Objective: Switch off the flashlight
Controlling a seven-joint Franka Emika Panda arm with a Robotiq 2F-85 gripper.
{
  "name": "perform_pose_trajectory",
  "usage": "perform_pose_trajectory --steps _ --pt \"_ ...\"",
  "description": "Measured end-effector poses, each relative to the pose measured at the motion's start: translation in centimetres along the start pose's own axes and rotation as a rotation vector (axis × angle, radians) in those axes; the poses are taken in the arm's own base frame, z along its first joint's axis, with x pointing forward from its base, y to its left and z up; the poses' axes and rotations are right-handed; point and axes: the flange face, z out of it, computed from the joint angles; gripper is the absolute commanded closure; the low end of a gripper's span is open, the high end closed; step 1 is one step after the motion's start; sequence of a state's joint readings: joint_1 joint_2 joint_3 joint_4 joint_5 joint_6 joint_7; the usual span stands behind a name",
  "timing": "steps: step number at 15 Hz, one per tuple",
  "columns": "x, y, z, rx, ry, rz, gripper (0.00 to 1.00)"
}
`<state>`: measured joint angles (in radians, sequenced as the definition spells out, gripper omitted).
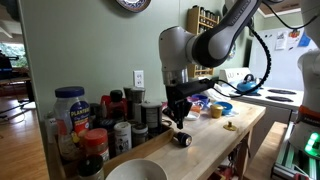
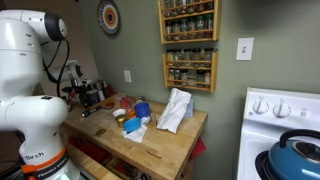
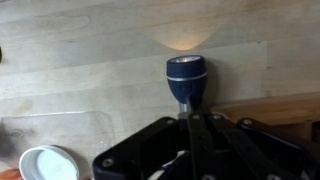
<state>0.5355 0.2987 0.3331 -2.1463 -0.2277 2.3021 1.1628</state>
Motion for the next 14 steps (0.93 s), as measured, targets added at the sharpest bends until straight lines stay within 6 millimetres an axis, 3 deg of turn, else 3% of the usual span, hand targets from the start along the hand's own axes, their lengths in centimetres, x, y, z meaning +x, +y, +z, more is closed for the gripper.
perform_pose_trajectory --steps 14 --pt "0.4 -0.5 1.8 -0.036 0.008 0.122 1.00"
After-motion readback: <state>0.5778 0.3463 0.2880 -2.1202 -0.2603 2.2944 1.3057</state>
